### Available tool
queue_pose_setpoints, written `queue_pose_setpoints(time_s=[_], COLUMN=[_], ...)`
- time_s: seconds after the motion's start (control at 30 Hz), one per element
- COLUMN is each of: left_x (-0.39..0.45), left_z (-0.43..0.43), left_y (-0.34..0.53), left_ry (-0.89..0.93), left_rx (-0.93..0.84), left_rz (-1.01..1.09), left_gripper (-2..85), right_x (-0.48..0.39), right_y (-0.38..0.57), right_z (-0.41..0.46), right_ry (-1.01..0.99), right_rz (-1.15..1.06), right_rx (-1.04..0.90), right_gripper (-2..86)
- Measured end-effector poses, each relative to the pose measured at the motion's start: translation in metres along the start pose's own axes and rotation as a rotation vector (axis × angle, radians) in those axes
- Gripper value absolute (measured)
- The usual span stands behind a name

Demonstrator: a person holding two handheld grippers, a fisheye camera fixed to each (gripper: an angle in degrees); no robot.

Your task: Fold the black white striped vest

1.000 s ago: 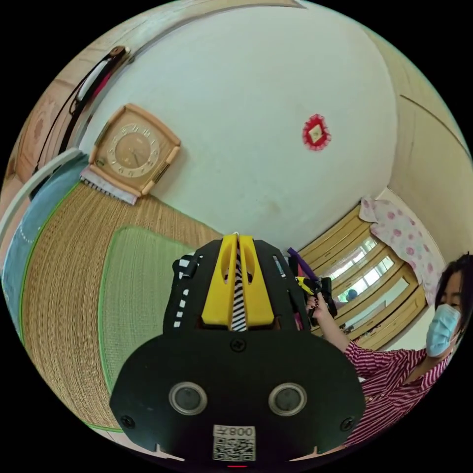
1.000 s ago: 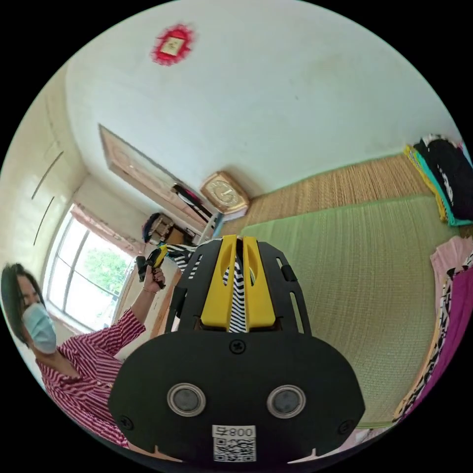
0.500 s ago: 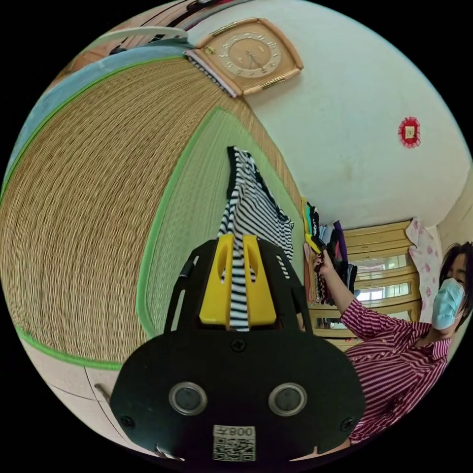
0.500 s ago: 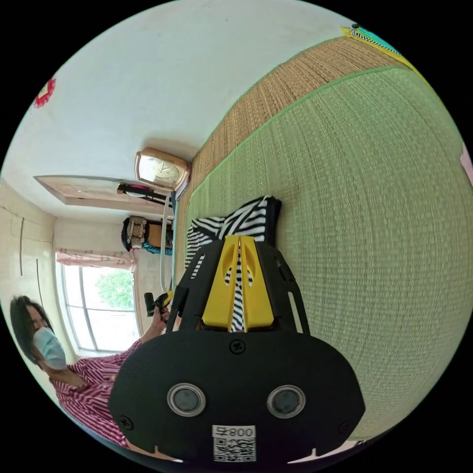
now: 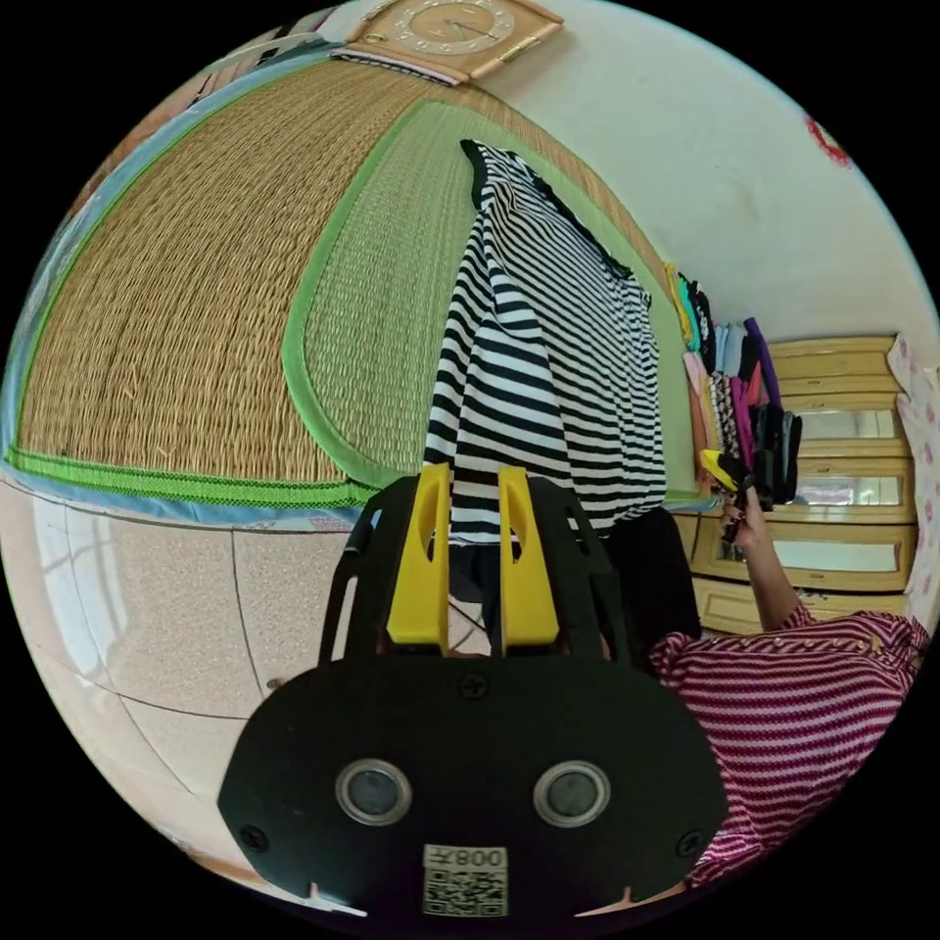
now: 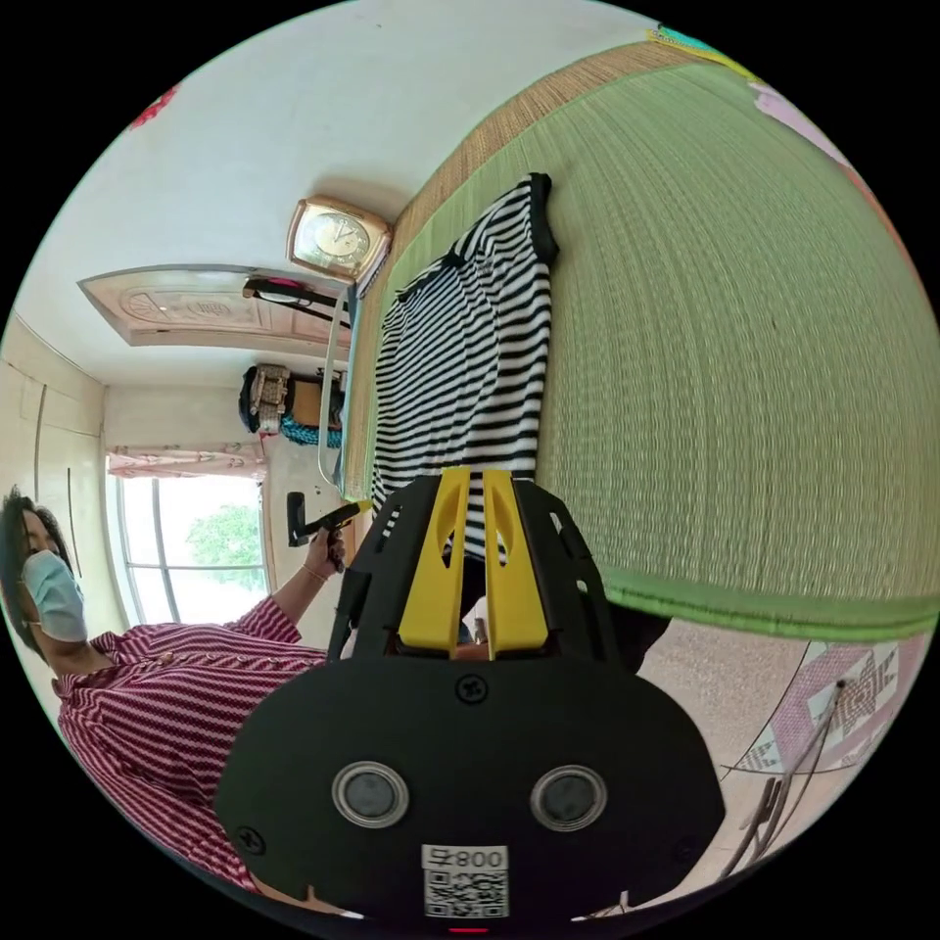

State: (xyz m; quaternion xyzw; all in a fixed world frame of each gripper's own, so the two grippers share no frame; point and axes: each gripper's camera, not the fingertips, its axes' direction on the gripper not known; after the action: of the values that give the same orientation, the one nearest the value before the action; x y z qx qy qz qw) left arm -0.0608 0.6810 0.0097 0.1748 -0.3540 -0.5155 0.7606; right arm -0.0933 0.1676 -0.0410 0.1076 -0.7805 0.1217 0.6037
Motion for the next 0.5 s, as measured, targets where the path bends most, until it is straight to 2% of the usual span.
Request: queue_pose_setpoints(time_s=[0.23,0.5], left_x=[0.056,0.076], left_z=[-0.004,0.01], left_y=[-0.015,-0.024], left_ry=[-0.217,-0.258], left_rx=[-0.023,-0.067], left_rz=[0.065,0.082], left_gripper=[5.4,1.5], right_x=[-0.004,-0.015], right_y=[0.079,0.143], right_z=[-0.006,-0.015], right_ry=[-0.035,-0.036], right_rz=[0.032,0.04], right_rx=[0.014,0.002], right_gripper=[2.2,2.7])
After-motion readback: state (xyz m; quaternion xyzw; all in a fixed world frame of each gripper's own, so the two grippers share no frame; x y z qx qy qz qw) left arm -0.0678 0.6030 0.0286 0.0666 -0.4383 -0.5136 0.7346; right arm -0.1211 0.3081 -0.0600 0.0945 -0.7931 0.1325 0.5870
